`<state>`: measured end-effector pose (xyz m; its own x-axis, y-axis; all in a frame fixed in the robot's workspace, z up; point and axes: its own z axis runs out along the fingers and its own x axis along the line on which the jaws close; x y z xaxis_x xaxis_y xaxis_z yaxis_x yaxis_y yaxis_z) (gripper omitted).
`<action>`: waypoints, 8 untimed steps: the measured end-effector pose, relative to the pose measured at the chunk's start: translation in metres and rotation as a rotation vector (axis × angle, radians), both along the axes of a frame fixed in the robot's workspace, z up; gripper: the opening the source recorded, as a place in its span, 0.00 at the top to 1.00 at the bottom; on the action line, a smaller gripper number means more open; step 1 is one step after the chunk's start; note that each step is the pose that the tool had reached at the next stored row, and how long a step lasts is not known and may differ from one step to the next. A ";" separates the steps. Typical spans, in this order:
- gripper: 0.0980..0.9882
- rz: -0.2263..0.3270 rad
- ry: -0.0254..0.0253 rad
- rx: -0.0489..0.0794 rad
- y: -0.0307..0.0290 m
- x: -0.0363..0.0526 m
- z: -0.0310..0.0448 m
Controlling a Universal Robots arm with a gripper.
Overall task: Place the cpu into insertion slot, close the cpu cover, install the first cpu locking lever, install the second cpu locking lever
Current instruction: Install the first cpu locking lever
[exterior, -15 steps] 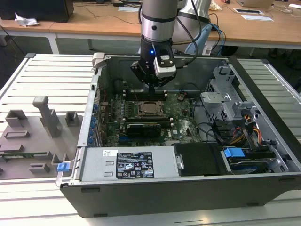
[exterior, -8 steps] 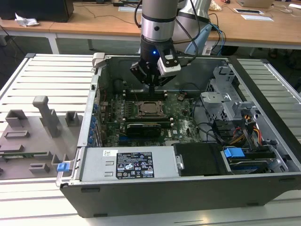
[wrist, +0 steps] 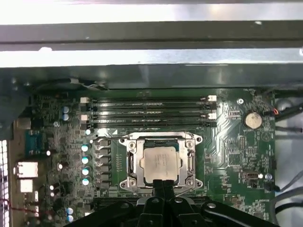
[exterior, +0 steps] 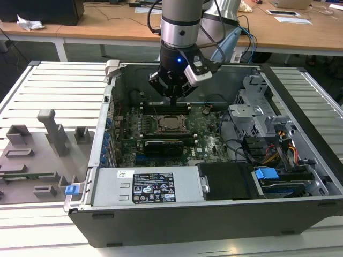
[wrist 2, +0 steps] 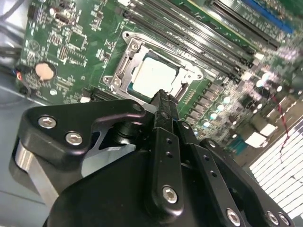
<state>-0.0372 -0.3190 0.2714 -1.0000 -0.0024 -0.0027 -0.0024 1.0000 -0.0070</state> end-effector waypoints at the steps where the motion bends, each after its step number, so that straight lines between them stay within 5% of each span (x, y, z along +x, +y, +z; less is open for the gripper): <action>1: 0.99 0.017 0.0000 0.000 0.0000 0.0000 0.0000; 4: 0.99 0.067 0.0000 0.000 0.0000 -0.0004 0.0000; 8: 0.99 0.071 -0.0004 0.000 0.0000 -0.0172 0.0000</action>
<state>-0.0544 -0.3191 0.2714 -0.9973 -0.0735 -0.0031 -0.0735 0.9973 -0.0069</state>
